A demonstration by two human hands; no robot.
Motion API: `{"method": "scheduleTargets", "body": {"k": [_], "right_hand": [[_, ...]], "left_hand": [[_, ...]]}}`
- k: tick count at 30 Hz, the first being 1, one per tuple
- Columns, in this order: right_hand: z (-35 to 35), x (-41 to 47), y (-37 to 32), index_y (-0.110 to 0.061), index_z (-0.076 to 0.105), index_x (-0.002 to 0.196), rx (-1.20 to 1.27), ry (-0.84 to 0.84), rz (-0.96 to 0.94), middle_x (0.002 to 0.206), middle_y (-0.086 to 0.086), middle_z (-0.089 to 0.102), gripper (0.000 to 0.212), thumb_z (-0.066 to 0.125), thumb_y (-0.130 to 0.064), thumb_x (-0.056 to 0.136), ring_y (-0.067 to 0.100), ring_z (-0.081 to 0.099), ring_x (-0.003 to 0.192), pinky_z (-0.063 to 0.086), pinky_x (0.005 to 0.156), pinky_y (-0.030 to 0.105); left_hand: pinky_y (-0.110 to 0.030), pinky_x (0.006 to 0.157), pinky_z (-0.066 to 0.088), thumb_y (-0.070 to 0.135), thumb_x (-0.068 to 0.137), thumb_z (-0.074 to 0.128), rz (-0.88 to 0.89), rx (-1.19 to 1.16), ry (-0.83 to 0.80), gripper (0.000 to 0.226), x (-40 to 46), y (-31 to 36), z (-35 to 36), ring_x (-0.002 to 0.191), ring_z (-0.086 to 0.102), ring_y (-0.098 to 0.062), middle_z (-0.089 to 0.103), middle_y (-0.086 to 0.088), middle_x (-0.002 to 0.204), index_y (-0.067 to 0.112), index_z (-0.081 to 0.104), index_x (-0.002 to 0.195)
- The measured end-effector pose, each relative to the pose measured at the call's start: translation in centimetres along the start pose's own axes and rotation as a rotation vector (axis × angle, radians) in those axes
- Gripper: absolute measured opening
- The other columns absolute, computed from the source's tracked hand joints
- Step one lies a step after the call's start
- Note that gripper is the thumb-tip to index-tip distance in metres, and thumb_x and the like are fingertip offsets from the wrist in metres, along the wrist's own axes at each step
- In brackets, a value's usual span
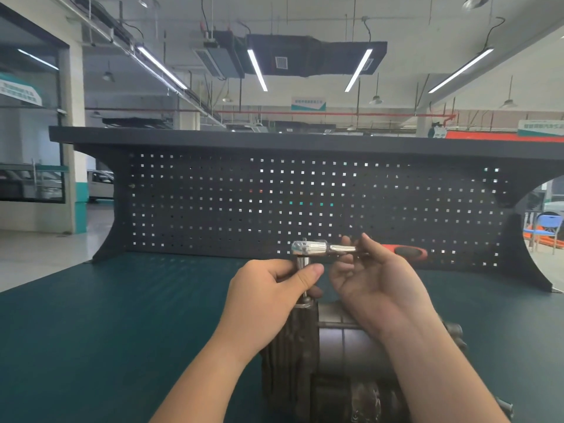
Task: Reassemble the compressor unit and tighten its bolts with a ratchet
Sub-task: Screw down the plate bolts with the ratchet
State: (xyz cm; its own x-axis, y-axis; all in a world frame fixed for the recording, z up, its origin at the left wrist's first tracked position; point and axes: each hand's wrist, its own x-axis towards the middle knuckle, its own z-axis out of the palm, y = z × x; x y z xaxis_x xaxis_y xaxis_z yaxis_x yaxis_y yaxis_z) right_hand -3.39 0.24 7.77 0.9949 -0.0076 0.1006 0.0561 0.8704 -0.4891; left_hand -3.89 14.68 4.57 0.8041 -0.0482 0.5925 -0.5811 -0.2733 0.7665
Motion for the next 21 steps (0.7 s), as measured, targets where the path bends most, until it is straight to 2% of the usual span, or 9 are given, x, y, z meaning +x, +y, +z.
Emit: {"method": "scheduleTargets", "body": {"k": [2,5,7,11,14,17,19,21], "right_hand": [[0.0,-0.2,0.4,-0.011,0.053,0.076,0.012,-0.001,-0.109,0.063,0.003,0.063,0.017,0.052,-0.013,0.093,0.012,0.044,0.043,0.036,0.042,0.016],[-0.4,-0.7,1.6,-0.012,0.053,0.088,-0.05,-0.01,-0.446,0.065,0.001,0.064,0.005,0.054,-0.012,0.093,0.011,0.041,0.042,0.036,0.041,0.017],[-0.3,-1.0,2.1,-0.013,0.054,0.089,-0.076,0.009,-0.562,0.065,0.001,0.065,0.006,0.055,-0.014,0.094,0.01,0.043,0.04,0.037,0.041,0.016],[0.1,-1.1,2.1,-0.015,0.055,0.085,-0.161,-0.04,-0.588,0.066,0.003,0.066,0.012,0.056,-0.021,0.097,0.009,0.048,0.042,0.04,0.042,0.016],[-0.1,-0.8,1.3,-0.012,0.057,0.091,-0.165,-0.112,-0.477,0.068,0.004,0.067,0.012,0.056,-0.023,0.096,0.008,0.051,0.045,0.042,0.043,0.018],[-0.6,-0.2,0.9,-0.009,0.054,0.099,-0.099,-0.096,-0.417,0.067,0.003,0.066,0.015,0.054,-0.024,0.097,0.007,0.051,0.045,0.042,0.043,0.016],[-0.6,-0.3,1.1,-0.009,0.055,0.097,-0.088,-0.084,-0.474,0.068,0.003,0.067,0.015,0.055,-0.023,0.097,0.008,0.053,0.047,0.045,0.046,0.017],[-0.6,-0.7,1.5,-0.016,0.062,0.087,-0.185,-0.096,-0.625,0.072,0.003,0.07,0.014,0.058,-0.025,0.096,0.009,0.057,0.048,0.048,0.049,0.019]], "left_hand": [[-0.039,0.084,0.055,0.042,0.087,0.066,0.004,0.021,0.012,0.024,0.1,-0.1,0.0,0.076,0.071,-0.006,0.075,0.013,0.071,0.024,0.077,0.075],[-0.029,0.078,0.053,0.04,0.085,0.069,0.011,-0.042,-0.011,0.013,0.0,0.0,-0.1,0.075,0.071,-0.004,0.075,0.01,0.072,0.031,0.077,0.079],[-0.023,0.075,0.052,0.038,0.086,0.07,0.019,-0.068,-0.032,0.005,-0.2,0.0,-0.1,0.075,0.072,-0.003,0.075,0.009,0.072,0.038,0.075,0.084],[-0.034,0.085,0.055,0.037,0.086,0.069,0.031,-0.049,-0.019,0.006,-0.3,-0.2,-0.1,0.075,0.072,-0.003,0.075,0.011,0.072,0.042,0.073,0.088],[-0.03,0.082,0.053,0.041,0.085,0.069,0.024,-0.078,-0.024,0.005,-0.2,-0.2,-0.1,0.076,0.072,-0.001,0.075,0.011,0.073,0.044,0.073,0.087],[-0.029,0.082,0.053,0.044,0.086,0.066,0.021,-0.117,-0.072,0.01,-0.1,-0.3,-0.3,0.081,0.072,-0.005,0.076,0.009,0.077,0.041,0.075,0.088],[-0.029,0.084,0.055,0.041,0.089,0.064,0.012,-0.16,-0.095,0.012,0.0,-0.3,-0.5,0.085,0.073,-0.009,0.077,0.007,0.08,0.038,0.076,0.09],[-0.022,0.079,0.055,0.034,0.094,0.062,0.016,-0.177,-0.083,0.016,0.0,-0.3,-0.5,0.084,0.073,-0.01,0.077,0.006,0.081,0.031,0.077,0.088]]}}
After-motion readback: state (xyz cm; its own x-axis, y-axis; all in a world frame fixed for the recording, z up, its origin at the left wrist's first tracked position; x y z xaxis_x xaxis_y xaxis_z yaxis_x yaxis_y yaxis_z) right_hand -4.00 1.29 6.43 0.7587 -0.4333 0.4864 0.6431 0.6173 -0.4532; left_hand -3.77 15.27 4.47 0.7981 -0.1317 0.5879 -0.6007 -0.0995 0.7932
